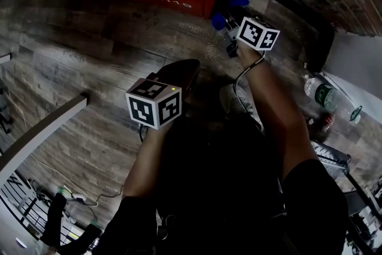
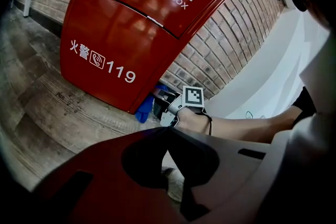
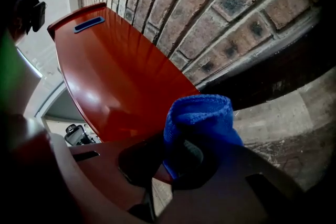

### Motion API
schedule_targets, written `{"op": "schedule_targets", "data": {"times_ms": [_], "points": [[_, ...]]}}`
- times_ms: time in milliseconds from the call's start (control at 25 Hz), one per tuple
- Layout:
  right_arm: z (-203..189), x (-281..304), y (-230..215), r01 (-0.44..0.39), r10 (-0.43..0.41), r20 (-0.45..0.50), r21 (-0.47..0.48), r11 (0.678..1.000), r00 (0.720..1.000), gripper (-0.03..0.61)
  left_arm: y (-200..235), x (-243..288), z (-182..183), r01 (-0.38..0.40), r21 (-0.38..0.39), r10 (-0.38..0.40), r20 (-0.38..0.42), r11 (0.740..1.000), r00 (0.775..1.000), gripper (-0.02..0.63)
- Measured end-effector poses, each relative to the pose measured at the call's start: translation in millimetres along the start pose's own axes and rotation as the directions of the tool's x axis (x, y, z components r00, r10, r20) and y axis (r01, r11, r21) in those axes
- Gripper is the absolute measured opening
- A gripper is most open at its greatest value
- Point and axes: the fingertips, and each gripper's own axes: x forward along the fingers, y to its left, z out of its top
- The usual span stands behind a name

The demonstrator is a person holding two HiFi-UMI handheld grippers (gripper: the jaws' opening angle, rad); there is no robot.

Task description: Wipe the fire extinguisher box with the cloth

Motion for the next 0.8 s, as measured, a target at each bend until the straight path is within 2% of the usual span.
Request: {"op": "schedule_targets", "data": {"times_ms": [160, 320, 480, 640, 800], "points": [[20.8, -5.5, 18.8, -0.048, 0.047, 0.024, 0.019, 0.999, 0.999, 0.041, 4.6, 0.2, 11.1, -0.047, 0.050, 0.046, 0.031, 0.998, 0.998, -0.002], [56.8, -22.9, 57.5, -0.112, 0.110, 0.070, 0.022, 0.993, 0.991, 0.041, -7.6, -3.3, 22.0, -0.057, 0.021, 0.056, 0.047, 0.998, 0.997, -0.002], [96.8, -54.2, 111.2, -0.136, 0.135, 0.079, 0.005, 0.991, 0.988, 0.041, -52.5, -19.1, 37.1, -0.022, -0.021, 0.023, 0.045, 1.000, 0.999, -0.002], [134.2, -101.5, 175.3, -0.138, 0.142, 0.063, -0.062, 0.988, 0.988, 0.041, -108.5, -51.5, 49.3, -0.002, 0.031, 0.001, 0.004, 1.000, 1.000, -0.002], [163.8, -150.1, 241.2, -0.053, 0.055, 0.010, -0.160, 0.986, 0.998, 0.041, -160.4, -112.3, 77.3, 0.001, 0.027, -0.001, 0.010, 1.000, 1.000, -0.002]]}}
